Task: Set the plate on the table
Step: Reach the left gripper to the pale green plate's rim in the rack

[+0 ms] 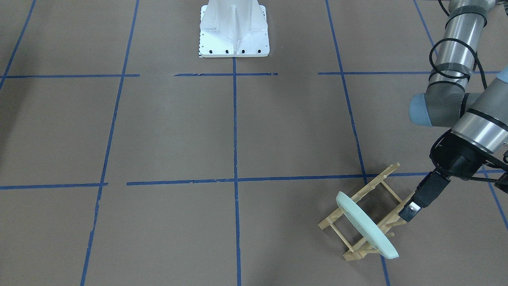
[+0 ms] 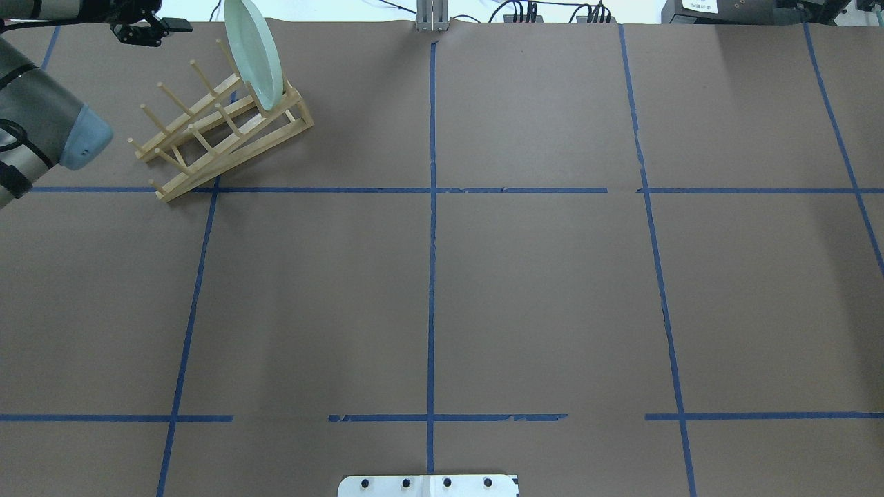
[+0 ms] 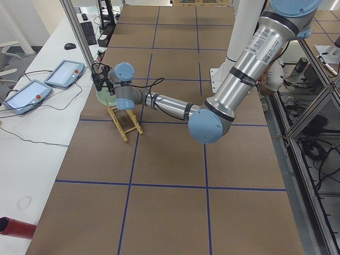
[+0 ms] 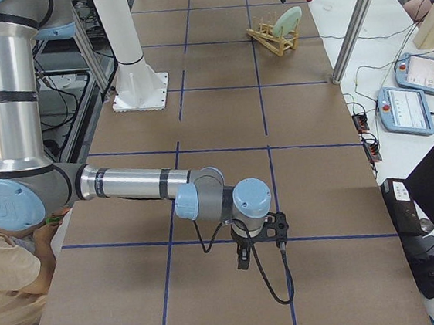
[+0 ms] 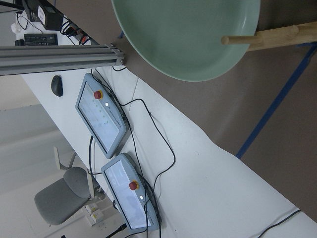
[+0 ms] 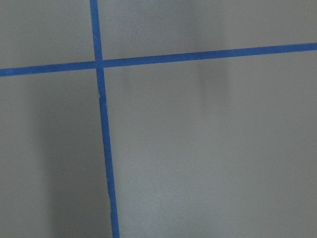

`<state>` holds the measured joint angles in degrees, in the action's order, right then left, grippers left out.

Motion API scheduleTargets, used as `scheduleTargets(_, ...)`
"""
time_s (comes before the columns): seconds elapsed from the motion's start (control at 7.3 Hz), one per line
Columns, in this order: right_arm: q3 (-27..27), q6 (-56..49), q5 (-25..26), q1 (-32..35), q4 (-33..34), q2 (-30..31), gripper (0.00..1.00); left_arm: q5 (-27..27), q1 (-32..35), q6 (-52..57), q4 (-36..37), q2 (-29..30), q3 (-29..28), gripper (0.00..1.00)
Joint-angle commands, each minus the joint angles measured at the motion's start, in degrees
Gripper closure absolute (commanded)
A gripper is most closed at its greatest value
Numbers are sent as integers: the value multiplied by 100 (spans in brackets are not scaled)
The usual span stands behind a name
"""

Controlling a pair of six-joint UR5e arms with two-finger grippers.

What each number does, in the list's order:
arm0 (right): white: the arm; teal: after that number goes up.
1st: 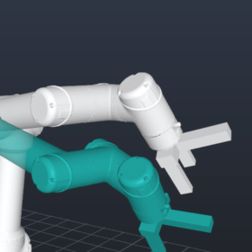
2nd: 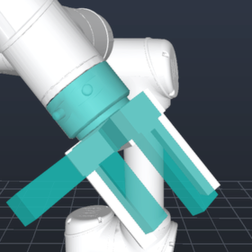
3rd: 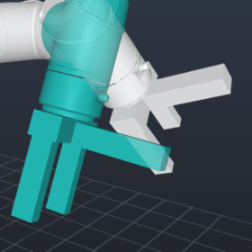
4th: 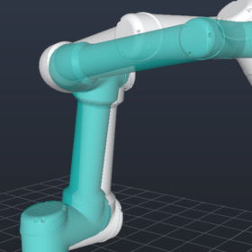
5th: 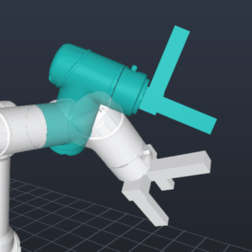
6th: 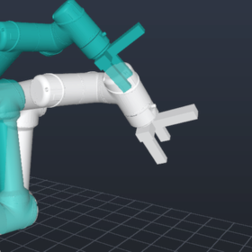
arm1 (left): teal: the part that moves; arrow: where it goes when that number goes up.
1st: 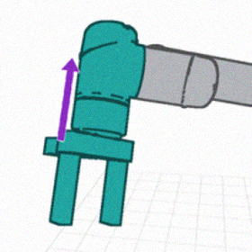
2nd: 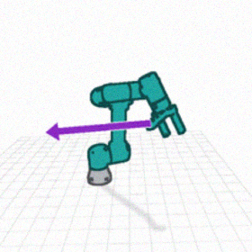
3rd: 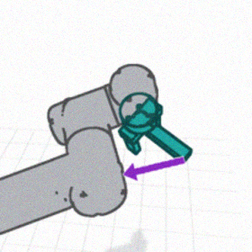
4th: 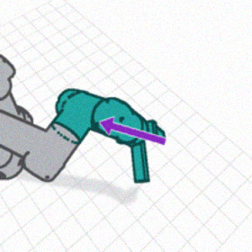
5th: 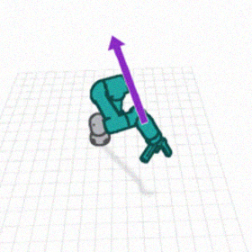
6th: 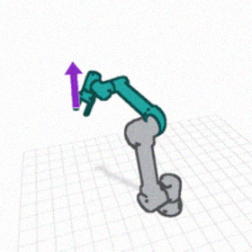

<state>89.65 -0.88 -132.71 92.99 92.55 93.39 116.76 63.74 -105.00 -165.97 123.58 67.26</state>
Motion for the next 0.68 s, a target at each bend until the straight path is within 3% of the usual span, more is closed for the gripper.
scheduleTargets(0.0,0,0,0,0,0,3,0,-66,-133,-90,-489,262,-493,4)
scheduleTargets(0.27,0,0,0,0,0,3,0,-354,-308,-90,-664,491,-801,13)
scheduleTargets(0.55,0,0,0,0,0,3,0,-443,-361,-21,-656,483,-811,54)
